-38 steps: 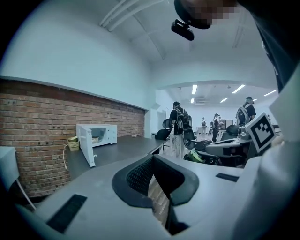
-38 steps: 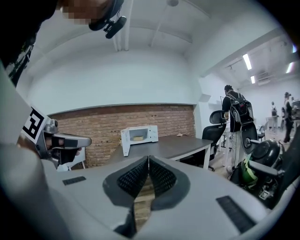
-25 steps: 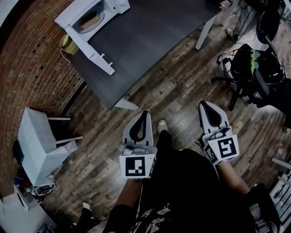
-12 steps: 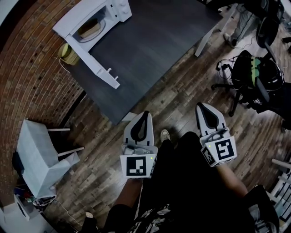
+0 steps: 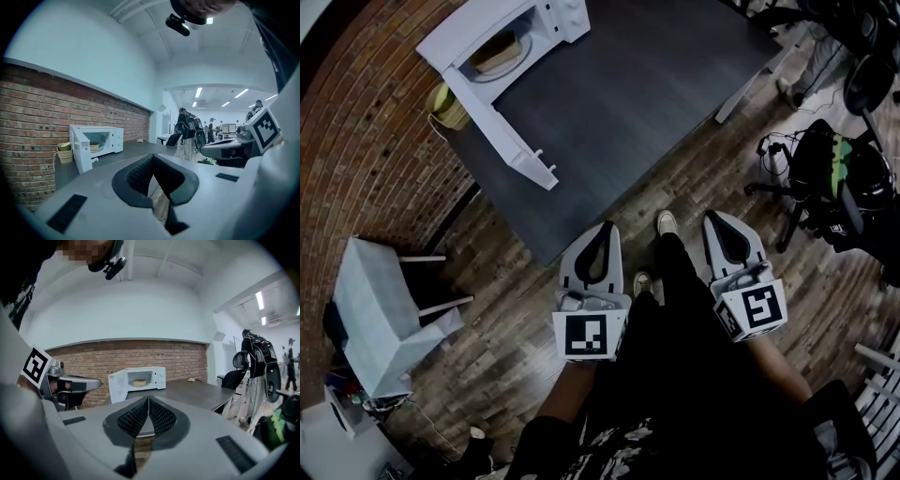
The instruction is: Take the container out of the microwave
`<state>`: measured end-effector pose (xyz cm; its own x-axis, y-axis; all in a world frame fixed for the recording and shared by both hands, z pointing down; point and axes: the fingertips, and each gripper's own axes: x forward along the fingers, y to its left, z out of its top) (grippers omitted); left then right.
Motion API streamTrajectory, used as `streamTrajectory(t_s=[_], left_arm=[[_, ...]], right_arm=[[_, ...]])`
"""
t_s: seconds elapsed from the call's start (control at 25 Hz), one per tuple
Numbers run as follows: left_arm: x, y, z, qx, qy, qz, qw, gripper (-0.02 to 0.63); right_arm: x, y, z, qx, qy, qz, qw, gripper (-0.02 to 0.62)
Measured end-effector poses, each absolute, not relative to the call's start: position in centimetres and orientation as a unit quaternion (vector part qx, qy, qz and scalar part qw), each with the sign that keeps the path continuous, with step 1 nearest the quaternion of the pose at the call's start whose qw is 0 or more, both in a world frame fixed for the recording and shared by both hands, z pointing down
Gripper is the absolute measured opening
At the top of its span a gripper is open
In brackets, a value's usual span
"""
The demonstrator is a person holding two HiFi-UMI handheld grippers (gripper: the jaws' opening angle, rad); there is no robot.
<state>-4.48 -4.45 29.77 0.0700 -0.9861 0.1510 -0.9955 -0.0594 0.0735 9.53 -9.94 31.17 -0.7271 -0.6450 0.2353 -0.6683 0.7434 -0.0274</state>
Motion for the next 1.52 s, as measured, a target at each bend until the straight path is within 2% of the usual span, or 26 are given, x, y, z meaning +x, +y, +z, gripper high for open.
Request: streamTrajectory(t_s=[0.4, 0.96, 1.52], left_arm=[[-8.2, -11.8, 30.1, 0.685, -0.723, 0.047, 0.078, 0.008], [-10.0, -24.5, 30.2, 0.654, -0.749, 0.054, 0.092, 0.008], [-13.5, -27.7, 29.9, 0.566, -0.818, 0.052, 0.094, 0.008]], right_arm=[[4.9, -18.7, 31.4, 0.302, -0.945, 0.054, 0.110, 0.064], [2.5, -31.7, 31.9, 0.253, -0.957, 0.064, 0.131, 0.064], [-3.3, -37.6, 32.9, 0.149, -0.978, 0.063, 0.133, 0.064]])
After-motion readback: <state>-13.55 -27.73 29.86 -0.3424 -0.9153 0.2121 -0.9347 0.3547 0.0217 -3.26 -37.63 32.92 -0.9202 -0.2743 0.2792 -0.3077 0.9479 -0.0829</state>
